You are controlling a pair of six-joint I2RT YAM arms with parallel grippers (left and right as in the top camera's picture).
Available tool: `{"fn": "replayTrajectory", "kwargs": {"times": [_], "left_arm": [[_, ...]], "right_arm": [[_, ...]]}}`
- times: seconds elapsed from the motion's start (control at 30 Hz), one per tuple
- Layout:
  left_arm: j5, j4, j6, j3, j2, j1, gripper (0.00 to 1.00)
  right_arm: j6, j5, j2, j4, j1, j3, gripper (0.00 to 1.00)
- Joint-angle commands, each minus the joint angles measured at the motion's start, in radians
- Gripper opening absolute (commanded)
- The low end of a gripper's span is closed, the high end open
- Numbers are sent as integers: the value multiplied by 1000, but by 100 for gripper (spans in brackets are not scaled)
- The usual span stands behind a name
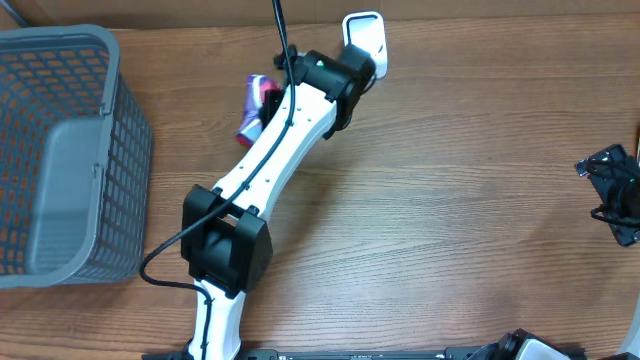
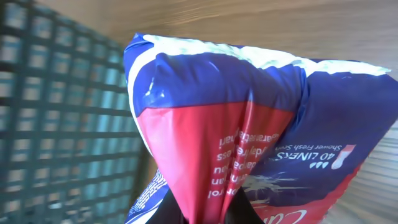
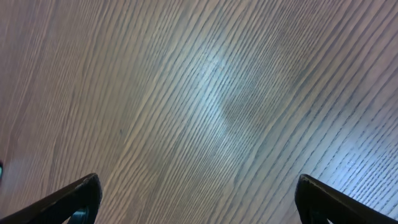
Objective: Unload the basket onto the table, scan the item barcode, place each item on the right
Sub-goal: 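Lift the pad pack and hold it in front of the scanner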
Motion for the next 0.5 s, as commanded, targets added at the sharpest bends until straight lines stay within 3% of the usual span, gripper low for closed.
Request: {"fn": "replayTrajectory", "kwargs": {"times": [0.0,0.2,0.47], "left_arm": [[-153,7,-6,-72,-6,26,4],[-128,5,-7,-183,-6,33,4],[13,18,-6,-275,-6,32,4]], "right_arm": [[7,6,-6,4,-2,4,100],[7,6,-6,4,-2,4,100],[7,6,-6,4,-2,4,100]]}}
